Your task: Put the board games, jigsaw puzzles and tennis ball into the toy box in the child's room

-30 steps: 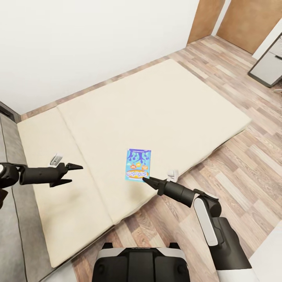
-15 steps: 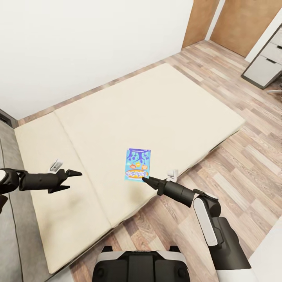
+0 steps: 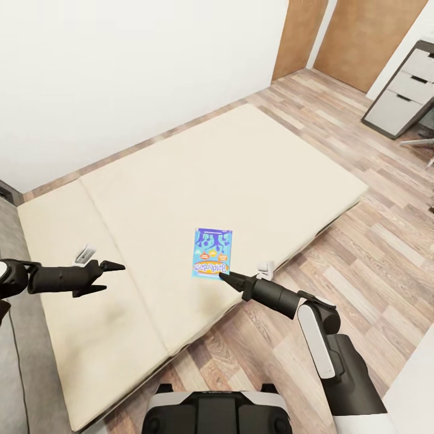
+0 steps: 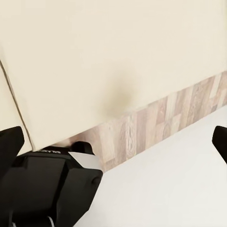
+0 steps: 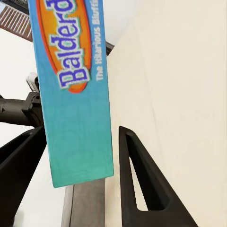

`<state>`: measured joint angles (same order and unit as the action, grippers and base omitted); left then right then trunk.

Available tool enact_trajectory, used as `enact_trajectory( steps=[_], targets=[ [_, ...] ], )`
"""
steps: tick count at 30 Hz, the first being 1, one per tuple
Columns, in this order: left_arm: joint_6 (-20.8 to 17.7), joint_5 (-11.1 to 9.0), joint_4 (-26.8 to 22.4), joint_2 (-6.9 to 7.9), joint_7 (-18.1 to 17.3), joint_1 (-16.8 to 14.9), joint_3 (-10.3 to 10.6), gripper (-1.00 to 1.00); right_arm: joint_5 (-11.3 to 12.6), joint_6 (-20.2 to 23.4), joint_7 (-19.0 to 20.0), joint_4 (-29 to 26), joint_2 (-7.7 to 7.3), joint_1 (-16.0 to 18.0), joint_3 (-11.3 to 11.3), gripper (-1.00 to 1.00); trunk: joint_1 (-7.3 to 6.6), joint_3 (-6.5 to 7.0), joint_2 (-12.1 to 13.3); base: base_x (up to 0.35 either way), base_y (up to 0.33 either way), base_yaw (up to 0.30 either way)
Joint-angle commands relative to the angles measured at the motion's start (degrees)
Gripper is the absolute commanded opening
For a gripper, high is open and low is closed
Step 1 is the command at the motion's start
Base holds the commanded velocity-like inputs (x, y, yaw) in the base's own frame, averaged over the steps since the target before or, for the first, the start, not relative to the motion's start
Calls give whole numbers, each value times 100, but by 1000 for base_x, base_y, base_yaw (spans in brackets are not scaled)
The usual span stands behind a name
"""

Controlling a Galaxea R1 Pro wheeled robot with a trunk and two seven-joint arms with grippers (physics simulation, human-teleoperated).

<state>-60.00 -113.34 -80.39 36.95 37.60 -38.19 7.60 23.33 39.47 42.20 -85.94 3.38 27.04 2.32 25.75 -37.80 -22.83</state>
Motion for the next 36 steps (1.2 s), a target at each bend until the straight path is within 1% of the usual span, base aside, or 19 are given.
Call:
enact_trajectory(
  steps=[1, 13, 36],
  targets=[
    [0, -56, -3, 5, 55, -4, 9, 100, 22, 33, -4, -2, 3, 3, -4, -100, 4, 2, -9, 0, 0, -79],
    [0, -56, -3, -1, 55, -4, 19, 100, -11, 26, 12, 8, 52, 3, 5, -100, 4, 113, -9, 0, 0, -78],
    [0, -56, -3, -4, 55, -4, 19, 100, -30, 18, 25, 14, 57, 3, 5, -100, 4, 324, -9, 0, 0, -70]
  ],
)
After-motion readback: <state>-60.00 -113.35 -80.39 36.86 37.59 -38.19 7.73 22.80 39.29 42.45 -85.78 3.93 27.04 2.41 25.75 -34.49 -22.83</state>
